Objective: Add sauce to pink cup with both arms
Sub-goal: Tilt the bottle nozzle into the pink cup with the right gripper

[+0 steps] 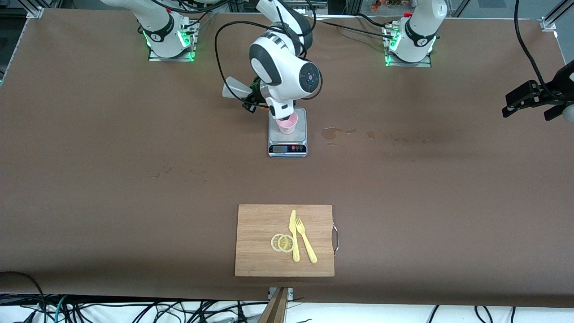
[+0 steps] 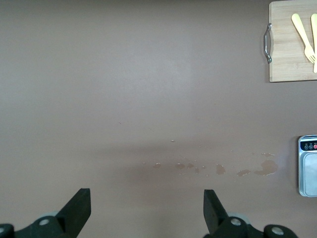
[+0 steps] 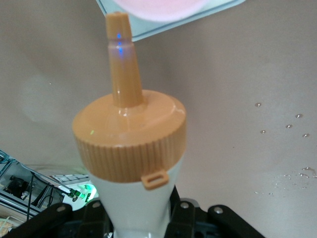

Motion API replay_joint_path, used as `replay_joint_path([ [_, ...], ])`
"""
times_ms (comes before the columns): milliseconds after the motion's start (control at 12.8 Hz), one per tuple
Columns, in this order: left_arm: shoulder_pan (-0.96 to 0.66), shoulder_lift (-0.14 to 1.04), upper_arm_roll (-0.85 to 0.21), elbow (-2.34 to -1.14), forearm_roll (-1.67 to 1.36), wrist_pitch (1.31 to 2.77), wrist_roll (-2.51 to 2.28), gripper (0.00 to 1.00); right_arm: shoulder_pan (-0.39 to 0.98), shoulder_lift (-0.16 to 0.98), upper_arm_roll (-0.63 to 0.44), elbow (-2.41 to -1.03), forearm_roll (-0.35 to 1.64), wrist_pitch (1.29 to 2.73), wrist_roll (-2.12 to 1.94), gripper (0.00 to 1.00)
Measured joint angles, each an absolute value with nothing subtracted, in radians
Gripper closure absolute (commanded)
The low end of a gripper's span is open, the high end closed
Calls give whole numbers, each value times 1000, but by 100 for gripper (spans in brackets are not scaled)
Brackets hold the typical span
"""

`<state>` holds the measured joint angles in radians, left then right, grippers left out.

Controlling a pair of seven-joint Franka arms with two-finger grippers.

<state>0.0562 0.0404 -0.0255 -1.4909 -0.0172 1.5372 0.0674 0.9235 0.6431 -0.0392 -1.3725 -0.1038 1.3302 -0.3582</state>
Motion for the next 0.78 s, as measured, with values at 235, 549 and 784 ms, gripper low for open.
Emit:
replay_joint_path([
  [235,56,40,-25,-1491,-17,1537,67,0,925,673,-39,-1345,-104,1306,-358,86],
  [549,56,40,-25,-1491,-17,1534,67,0,926,703,-39,-1313,-108,1285,-358,86],
  [784,56,40,-25,-1491,-17,1533,67,0,926,704,-39,-1307,-109,1283,-358,86],
])
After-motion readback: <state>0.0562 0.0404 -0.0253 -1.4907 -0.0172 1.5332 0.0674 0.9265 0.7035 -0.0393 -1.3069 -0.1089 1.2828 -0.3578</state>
